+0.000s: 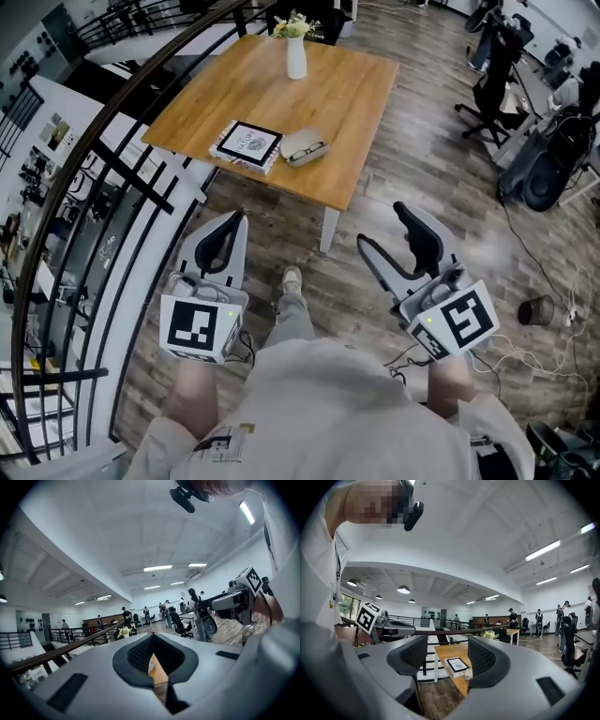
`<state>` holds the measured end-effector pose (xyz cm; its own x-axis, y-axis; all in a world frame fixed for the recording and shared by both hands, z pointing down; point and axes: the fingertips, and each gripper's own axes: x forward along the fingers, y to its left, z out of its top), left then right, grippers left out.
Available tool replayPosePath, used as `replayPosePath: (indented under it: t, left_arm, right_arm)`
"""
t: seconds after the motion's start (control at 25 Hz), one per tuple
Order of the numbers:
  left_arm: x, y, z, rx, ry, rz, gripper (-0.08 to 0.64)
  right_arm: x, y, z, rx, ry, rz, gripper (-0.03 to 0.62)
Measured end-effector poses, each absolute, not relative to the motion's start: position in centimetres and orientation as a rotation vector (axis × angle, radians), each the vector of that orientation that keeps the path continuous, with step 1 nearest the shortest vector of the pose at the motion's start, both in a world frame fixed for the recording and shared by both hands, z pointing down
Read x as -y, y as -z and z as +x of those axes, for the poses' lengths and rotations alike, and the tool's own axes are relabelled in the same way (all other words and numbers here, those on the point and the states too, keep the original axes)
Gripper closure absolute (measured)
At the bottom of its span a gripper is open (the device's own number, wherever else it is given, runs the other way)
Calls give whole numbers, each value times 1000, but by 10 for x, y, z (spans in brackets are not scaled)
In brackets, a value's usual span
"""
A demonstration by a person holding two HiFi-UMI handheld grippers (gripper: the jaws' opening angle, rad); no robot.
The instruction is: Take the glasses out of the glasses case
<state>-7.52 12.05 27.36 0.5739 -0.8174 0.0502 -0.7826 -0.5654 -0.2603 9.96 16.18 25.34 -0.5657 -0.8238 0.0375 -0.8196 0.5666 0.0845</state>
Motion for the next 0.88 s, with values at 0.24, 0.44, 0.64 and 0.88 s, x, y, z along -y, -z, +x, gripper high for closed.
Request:
replayPosePath:
  t: [0.24,0.44,0.64,0.88]
  left_arm:
    - [-28,-286,-89,-1291,277,-2676,543]
    - [45,-295,-101,-1238,320,-2703,543]
    - [108,-310,-115,-1199,344,-2754,543]
    - [172,-305,-119,-1157,321,-2809,543]
  right_arm:
    - [-67,-262,74,2665,20,1402,304]
    - [8,-271,53,2617,-40,1370,304]
    - [75,-277,21,2616,-25,1313,304]
    - [145,-277,14,2596,-61,1334,304]
